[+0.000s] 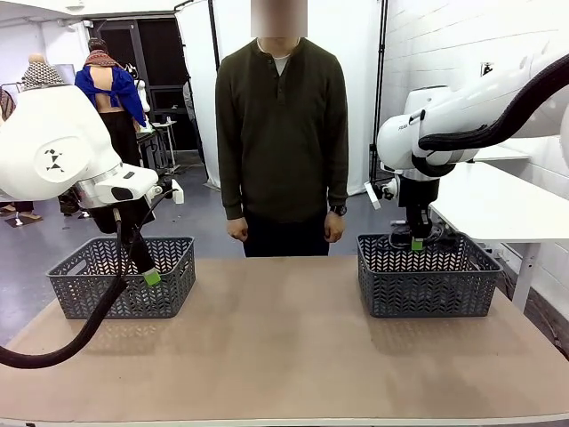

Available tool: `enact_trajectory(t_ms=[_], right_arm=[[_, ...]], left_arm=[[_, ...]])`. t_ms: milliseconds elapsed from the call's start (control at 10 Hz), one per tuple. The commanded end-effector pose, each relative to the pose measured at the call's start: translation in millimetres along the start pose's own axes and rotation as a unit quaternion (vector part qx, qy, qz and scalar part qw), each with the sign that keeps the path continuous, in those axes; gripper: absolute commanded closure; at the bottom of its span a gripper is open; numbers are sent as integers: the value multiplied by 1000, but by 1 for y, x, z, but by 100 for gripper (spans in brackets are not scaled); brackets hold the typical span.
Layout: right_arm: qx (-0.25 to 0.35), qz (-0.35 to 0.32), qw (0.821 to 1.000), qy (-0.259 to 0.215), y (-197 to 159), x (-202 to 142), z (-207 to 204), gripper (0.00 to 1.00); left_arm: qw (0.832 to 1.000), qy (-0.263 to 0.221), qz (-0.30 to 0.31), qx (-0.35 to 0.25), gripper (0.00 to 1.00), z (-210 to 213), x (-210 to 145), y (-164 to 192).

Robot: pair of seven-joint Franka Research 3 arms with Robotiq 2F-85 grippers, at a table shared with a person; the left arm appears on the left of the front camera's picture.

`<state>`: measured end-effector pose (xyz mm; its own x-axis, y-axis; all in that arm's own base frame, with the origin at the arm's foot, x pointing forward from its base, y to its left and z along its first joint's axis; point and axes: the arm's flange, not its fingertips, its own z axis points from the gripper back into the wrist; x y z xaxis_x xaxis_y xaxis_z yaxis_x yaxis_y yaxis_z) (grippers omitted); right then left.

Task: Organize the cables according to human instructions.
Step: Pick up a bundle of cables and place it in the basket indicated by the human.

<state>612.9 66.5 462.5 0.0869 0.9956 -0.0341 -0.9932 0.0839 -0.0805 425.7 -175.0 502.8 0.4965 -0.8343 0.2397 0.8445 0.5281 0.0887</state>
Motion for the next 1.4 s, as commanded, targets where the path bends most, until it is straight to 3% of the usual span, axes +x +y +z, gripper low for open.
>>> enact_trajectory(t_ms=[0,100,200,1000,1300], right_arm=[[3,13,1000,-16,-10,-2,-2,30],[7,12,1000,-20,-10,-1,-2,11],[9,9,1000,-20,-10,0,-1,0],[22,-21,999,-17,-9,3,7,0],[9,-3,1000,0,-6,1,7,0]], left_arm=[[1000,2,0,-1,0,2,0,-1],[1000,2,0,-1,0,2,0,-1],[1000,2,0,-1,0,2,0,-1],[1000,2,0,-1,0,2,0,-1],[1000,2,0,-1,0,2,0,-1]])
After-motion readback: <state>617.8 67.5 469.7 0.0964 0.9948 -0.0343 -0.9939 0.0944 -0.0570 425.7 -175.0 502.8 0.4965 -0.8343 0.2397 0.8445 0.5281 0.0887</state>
